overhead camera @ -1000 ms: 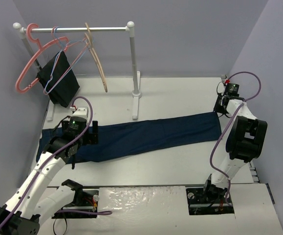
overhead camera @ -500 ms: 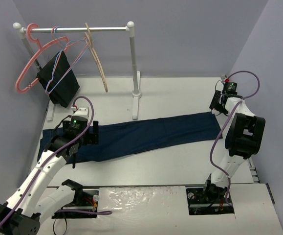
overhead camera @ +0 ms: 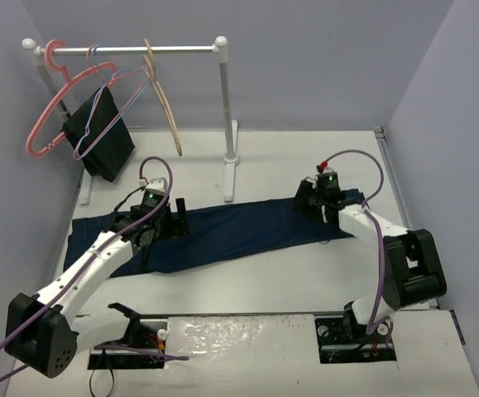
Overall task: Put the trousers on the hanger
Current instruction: Fold the trousers at the center of the board.
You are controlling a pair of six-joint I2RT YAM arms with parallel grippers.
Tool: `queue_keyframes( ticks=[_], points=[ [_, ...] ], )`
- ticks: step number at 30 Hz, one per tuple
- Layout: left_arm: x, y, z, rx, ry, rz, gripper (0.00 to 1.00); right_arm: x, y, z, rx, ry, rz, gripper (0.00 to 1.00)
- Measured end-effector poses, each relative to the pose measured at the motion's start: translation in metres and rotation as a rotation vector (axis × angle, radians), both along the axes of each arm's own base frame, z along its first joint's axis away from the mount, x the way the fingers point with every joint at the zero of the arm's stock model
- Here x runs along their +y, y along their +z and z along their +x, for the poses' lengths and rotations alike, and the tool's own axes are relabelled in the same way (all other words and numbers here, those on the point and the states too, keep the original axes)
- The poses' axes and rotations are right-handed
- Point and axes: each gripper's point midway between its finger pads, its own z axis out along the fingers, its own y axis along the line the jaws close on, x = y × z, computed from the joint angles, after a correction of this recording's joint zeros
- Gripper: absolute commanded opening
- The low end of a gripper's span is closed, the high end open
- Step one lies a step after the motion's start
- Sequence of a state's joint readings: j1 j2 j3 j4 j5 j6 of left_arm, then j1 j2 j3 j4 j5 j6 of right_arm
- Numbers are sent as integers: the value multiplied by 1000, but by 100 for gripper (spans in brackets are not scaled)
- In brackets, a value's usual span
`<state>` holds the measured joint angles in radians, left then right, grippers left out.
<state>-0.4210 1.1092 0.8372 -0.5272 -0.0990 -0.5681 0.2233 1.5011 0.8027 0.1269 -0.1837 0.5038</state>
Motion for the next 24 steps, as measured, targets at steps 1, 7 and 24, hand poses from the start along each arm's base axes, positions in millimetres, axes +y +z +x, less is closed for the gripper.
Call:
queue_keyframes(
  ticks=[1, 7, 24],
  points=[
    [-2, -6, 1, 14, 18, -11, 96, 6, -10, -10, 27, -1, 31, 48],
    [2, -52, 3, 118, 142, -28, 96, 13, -40, -43, 93, -45, 124, 49],
    [24, -79, 14, 160, 297, -65, 96, -54, 6, -13, -21, -179, -5, 50]
  ],
)
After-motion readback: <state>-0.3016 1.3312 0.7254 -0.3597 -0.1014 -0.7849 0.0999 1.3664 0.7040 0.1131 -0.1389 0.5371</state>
